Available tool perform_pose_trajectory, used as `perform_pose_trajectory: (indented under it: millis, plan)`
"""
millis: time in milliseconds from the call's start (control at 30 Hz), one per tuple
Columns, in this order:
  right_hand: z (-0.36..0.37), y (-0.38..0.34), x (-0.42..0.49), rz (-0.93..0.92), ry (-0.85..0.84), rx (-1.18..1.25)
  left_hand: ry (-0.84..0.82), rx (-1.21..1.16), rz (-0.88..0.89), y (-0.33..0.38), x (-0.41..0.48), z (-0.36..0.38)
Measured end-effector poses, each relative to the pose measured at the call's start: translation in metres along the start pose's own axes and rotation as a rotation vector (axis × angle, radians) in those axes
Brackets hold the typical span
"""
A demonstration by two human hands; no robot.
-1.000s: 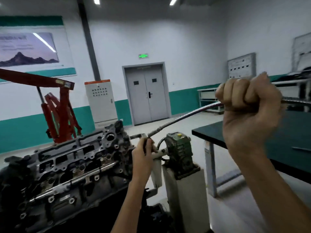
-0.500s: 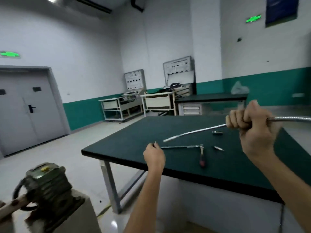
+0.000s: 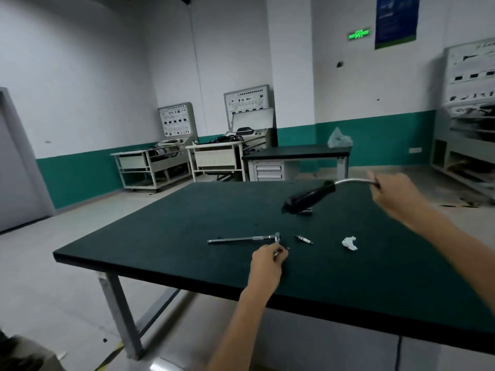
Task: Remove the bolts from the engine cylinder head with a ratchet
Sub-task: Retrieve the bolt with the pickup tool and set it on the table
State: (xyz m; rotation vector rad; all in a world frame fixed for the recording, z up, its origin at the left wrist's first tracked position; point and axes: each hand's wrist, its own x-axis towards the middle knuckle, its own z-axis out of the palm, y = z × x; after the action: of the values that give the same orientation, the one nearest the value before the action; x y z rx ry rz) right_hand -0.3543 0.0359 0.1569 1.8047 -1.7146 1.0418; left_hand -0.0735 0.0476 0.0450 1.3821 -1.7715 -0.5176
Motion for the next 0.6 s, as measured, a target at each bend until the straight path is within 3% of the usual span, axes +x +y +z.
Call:
perform_pose_trajectory:
  millis: [367, 467, 600]
  plan:
    - [0.106, 0.017, -0.036, 0.063, -0.422, -0.361, -0.24, 0.173, 0.06, -0.026, 0.006, 0.051]
    - [0.121, 0.034, -0.05, 0.065, -0.486, -0.327, -0.242, 0.117, 0.064, -0.029, 0.009, 0.063]
    - [0.134, 0.059, -0.065, 0.049, -0.471, -0.109, -0.196, -0.017, 0.006, -0.026, 0.012, 0.076]
